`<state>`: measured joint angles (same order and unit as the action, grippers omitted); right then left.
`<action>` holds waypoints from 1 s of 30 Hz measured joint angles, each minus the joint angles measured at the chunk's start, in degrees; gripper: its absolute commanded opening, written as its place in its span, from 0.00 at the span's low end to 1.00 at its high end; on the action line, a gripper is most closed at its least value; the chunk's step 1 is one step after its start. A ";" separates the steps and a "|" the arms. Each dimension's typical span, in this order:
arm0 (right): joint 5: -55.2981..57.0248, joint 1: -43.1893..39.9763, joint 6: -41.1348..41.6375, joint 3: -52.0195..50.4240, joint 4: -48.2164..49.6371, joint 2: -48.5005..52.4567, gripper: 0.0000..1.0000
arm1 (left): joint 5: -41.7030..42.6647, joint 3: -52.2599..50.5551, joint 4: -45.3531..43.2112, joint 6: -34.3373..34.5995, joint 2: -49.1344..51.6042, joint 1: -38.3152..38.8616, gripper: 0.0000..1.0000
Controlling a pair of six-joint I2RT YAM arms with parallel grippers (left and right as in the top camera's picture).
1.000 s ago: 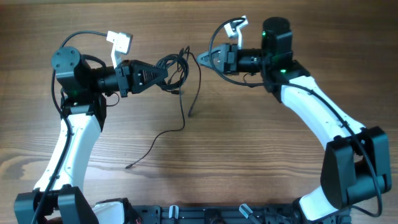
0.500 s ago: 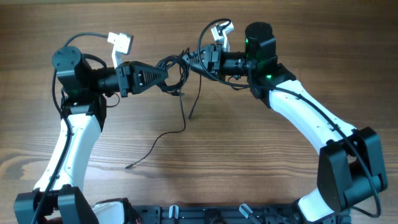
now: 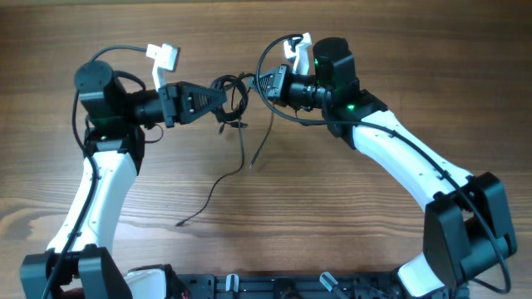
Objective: Untangle cables
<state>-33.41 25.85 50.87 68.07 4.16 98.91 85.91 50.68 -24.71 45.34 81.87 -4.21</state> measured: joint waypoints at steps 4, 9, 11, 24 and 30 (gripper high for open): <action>9.53 -0.87 -3.21 0.35 -0.52 -1.07 0.04 | -2.80 0.00 0.11 -0.02 0.33 2.08 0.04; 14.40 -5.20 -6.21 0.63 -5.14 -1.16 0.04 | -4.59 0.00 0.15 -0.02 0.46 3.30 0.04; 14.71 -7.17 -7.30 0.72 -7.48 -1.16 0.04 | -4.76 -0.02 0.28 -0.02 0.68 3.65 0.04; 22.10 -17.46 -13.84 0.68 -16.26 1.25 0.07 | -0.76 -0.04 -0.42 -0.07 0.74 3.89 0.04; 28.63 -19.76 -15.67 0.50 -21.94 1.55 0.57 | 1.22 -0.04 -0.59 -0.09 0.63 3.67 0.04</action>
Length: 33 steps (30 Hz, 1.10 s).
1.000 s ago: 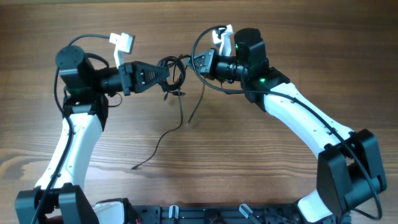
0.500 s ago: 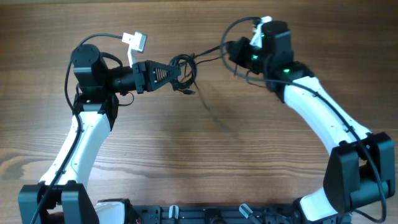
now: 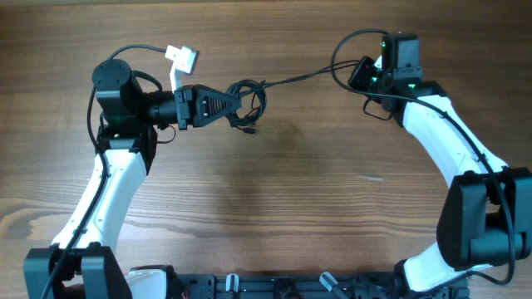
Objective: Untangle cables
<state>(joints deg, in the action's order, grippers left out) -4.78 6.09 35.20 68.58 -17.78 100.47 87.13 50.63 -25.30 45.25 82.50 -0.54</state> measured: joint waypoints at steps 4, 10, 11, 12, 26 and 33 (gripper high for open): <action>3.39 -2.43 -0.72 -0.02 -5.05 0.15 1.00 | 1.11 0.00 -0.13 -0.13 -0.22 -0.31 0.04; -6.43 -4.81 -9.90 -0.33 -13.49 0.20 1.00 | 1.53 0.00 -0.22 -0.15 -0.70 -0.59 0.04; -10.27 -4.74 -12.85 -0.37 -14.73 0.20 1.00 | 1.51 0.00 -0.22 -0.15 -0.70 -0.59 0.04; -14.67 -4.66 -16.31 -0.44 -15.80 0.20 1.00 | 1.51 0.00 -0.22 -0.15 -0.70 -0.59 0.04; -48.59 -4.31 -41.27 -0.68 -9.70 -21.53 1.00 | 1.92 0.04 0.70 -5.09 4.39 0.31 0.04; -54.03 -1.53 -47.34 -0.63 -9.49 -20.90 1.00 | 1.95 0.07 1.64 -6.05 6.32 11.56 0.13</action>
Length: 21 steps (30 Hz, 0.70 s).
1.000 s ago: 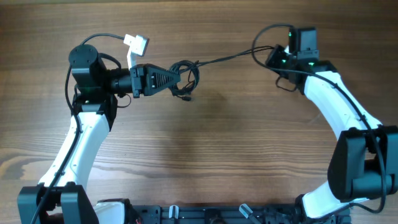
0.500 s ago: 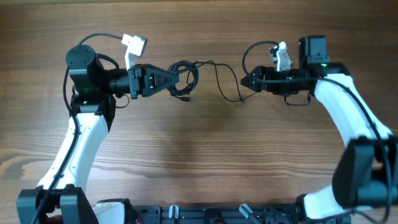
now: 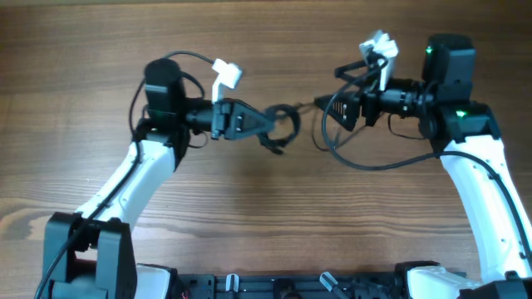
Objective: Untangle cables
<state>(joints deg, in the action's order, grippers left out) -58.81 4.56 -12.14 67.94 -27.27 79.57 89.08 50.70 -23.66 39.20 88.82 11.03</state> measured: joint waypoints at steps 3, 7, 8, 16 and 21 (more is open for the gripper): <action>-3.50 1.29 -6.14 -0.04 -3.04 0.37 0.98 | 0.07 0.04 -1.57 -0.13 0.00 2.78 0.12; -5.75 3.34 -12.00 -0.04 -5.88 1.07 0.86 | 0.24 0.04 -2.56 -0.15 0.00 4.20 0.10; -5.70 4.07 -12.55 -0.04 -6.60 1.68 0.81 | 0.22 0.04 -2.60 -0.15 0.00 4.20 0.10; -4.13 8.50 -15.19 -0.04 -9.99 7.19 0.04 | -0.74 0.04 -2.73 -0.15 0.13 3.91 0.09; -4.68 9.03 -12.98 -0.04 -8.87 7.67 0.04 | -1.75 0.04 -2.75 -0.17 0.15 3.34 0.18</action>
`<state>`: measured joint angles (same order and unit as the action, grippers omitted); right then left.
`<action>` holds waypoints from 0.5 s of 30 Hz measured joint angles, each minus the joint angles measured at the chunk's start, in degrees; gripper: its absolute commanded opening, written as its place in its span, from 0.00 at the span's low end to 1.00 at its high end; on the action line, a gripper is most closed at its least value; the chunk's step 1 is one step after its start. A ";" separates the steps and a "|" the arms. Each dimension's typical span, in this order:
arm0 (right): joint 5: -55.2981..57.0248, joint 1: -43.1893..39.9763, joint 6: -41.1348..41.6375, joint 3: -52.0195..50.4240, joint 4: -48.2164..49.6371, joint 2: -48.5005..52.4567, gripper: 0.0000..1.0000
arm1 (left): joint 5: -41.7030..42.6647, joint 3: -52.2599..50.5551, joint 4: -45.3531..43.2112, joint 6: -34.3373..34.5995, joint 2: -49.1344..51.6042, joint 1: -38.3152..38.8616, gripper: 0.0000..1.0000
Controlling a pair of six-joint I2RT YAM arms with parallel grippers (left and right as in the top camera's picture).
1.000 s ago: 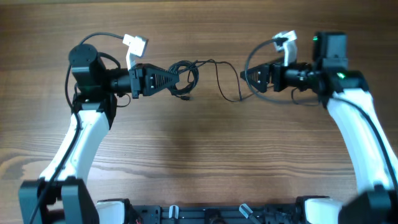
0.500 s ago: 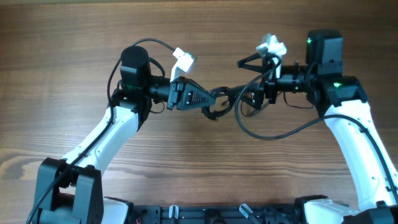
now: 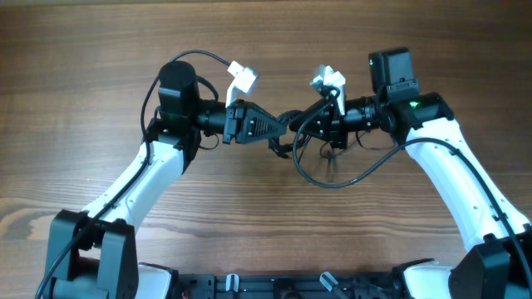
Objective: Untangle cables
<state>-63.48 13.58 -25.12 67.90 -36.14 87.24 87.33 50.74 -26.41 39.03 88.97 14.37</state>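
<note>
A thin black cable runs between my two grippers in the overhead view. Its small tangle [image 3: 284, 139] hangs at the tips of my left gripper [image 3: 279, 127], which is shut on it. My right gripper [image 3: 309, 126] faces the left one, almost tip to tip, and is shut on the same cable. From it a slack loop [image 3: 331, 182] sags onto the wood below. The cable's ends are hidden among the fingers.
The wooden table [image 3: 249, 224] spreads all around. Both white arms reach in from the front corners, the left arm [image 3: 141, 178] and the right arm [image 3: 465, 183]. A dark rail [image 3: 274, 286] runs along the front edge.
Both grippers have moved toward each other and now nearly meet at the table's middle. The slack loop under the right gripper has shifted left with it.
First the grippers held the tangle close together at the far centre, with a long tail lying on the wood. Then the right gripper was far to the right with the cable stretched taut. Later it faced back with a slack loop, and now the tips almost meet.
</note>
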 measured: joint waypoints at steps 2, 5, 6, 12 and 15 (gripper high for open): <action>0.11 -0.11 3.80 -0.02 1.97 0.09 0.04 | 0.17 0.00 -0.17 0.00 0.00 -0.63 0.26; 0.46 -0.55 10.49 -0.07 5.07 0.22 0.04 | 0.59 0.02 -0.37 0.04 0.00 -2.51 0.36; 0.68 -0.83 13.00 -0.07 6.60 0.31 0.04 | 0.68 0.07 -0.35 0.24 0.00 -3.34 0.38; 10.05 -3.52 40.52 -0.09 16.37 0.37 0.04 | 0.74 0.15 -0.11 5.53 0.00 -9.92 0.41; 17.68 -3.50 53.31 -0.09 16.98 0.42 0.04 | -1.70 0.15 0.55 11.19 0.00 -10.45 0.42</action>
<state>-45.80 10.09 28.18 67.81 -19.16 87.66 85.62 50.89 -25.87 50.22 88.97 3.92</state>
